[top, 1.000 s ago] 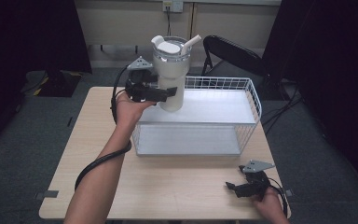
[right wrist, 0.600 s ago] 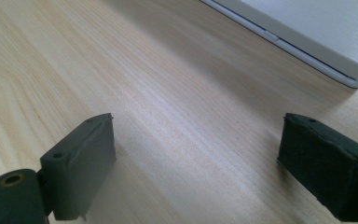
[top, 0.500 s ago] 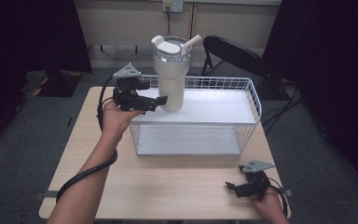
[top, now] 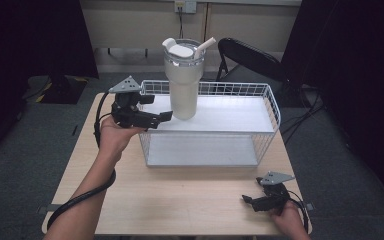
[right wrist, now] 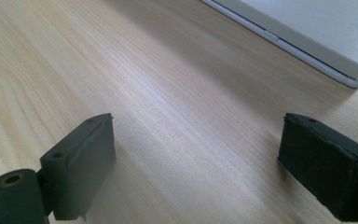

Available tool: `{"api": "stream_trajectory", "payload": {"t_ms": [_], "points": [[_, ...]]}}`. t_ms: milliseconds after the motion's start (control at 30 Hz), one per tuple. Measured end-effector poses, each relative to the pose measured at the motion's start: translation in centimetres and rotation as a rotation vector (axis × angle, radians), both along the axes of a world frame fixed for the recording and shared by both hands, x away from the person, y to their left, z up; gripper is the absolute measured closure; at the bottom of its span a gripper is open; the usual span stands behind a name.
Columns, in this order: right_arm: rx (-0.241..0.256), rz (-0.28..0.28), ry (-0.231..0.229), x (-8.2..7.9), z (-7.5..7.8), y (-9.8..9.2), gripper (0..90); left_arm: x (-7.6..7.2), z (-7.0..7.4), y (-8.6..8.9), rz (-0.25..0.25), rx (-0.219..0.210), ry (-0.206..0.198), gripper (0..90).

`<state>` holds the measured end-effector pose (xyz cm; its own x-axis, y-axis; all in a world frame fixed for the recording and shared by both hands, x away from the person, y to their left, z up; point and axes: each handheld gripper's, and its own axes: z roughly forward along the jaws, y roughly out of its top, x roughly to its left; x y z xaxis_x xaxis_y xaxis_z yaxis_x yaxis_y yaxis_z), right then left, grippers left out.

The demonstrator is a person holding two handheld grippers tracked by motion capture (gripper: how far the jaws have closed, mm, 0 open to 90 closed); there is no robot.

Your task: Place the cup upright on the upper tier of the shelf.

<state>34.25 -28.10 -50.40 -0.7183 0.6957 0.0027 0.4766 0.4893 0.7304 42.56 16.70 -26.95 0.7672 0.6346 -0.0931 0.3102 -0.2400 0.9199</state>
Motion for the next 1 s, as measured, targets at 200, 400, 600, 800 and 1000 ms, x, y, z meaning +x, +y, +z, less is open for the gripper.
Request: {"api": "stream_trajectory", "payload": {"t_ms": [200,400,600,800,1000], "points": [[0.0,0.0,0.0,0.0,0.0,0.0,10.0,-0.7,-0.5,1.1,0.008,-0.007,0.003,11.3],[0.0,0.0,0.002,0.0,0.0,0.0,10.0,-1.5,-1.0,2.6,0.026,-0.011,0.005,11.2],[-0.001,0.001,0.002,0.0,0.0,0.0,10.0,-2.4,-2.0,4.2,0.041,0.003,0.014,11.2],[-0.002,0.001,0.001,0.0,0.0,0.0,10.0,-3.0,-3.0,5.7,0.061,-0.01,0.027,11.0],[-0.002,0.001,0.002,0.0,0.0,0.0,9.9,-3.3,-3.8,6.9,0.072,-0.019,0.028,10.9]]}}
